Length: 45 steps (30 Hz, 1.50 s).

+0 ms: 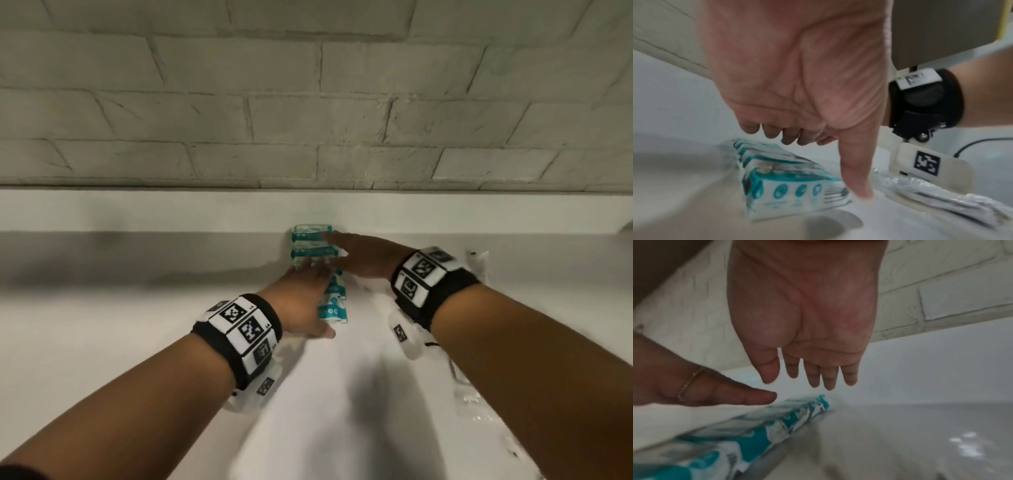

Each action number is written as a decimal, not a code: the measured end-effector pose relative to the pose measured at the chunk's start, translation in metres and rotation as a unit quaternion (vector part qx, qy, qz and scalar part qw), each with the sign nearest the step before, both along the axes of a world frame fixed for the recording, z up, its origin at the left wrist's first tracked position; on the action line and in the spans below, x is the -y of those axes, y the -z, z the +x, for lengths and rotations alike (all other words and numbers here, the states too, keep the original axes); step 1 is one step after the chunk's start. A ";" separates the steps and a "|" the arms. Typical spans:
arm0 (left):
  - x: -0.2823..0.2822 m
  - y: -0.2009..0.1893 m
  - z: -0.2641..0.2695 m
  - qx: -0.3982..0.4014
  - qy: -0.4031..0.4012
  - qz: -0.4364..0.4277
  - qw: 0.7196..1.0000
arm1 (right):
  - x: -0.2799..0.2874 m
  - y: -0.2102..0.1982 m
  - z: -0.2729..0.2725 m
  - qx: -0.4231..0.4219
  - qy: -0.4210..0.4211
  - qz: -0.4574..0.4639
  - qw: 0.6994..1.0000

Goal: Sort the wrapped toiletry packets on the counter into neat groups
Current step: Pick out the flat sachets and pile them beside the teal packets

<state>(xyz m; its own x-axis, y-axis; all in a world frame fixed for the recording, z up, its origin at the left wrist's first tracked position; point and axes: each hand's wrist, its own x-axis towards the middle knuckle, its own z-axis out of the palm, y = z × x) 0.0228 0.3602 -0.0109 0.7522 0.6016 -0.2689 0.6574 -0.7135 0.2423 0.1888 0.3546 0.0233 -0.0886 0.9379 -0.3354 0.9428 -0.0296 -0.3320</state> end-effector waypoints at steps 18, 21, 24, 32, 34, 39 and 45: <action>0.191 -0.023 0.059 0.012 0.032 -0.037 0.999 | 0.351 -0.020 0.178 -0.031 0.186 -0.021 0.982; 0.223 -0.024 0.069 -0.106 0.038 -0.041 0.993 | 0.386 -0.010 0.192 -0.010 0.173 -0.059 0.983; 0.247 -0.014 0.068 -0.188 0.031 -0.038 0.981 | 0.408 -0.001 0.207 0.028 0.164 -0.054 0.985; 0.274 0.003 0.068 -0.175 -0.080 -0.050 0.980 | 0.429 0.003 0.243 0.032 0.139 -0.063 0.988; 0.276 0.002 0.068 -0.177 -0.084 -0.045 0.980 | 0.427 0.004 0.247 0.038 0.126 -0.051 0.990; 0.281 -0.001 0.069 -0.139 -0.130 -0.008 0.982 | 0.411 0.015 0.256 0.056 0.115 0.013 0.992; 0.281 -0.015 0.084 -0.017 -0.204 0.017 0.979 | 0.387 0.025 0.277 0.115 0.078 -0.031 0.990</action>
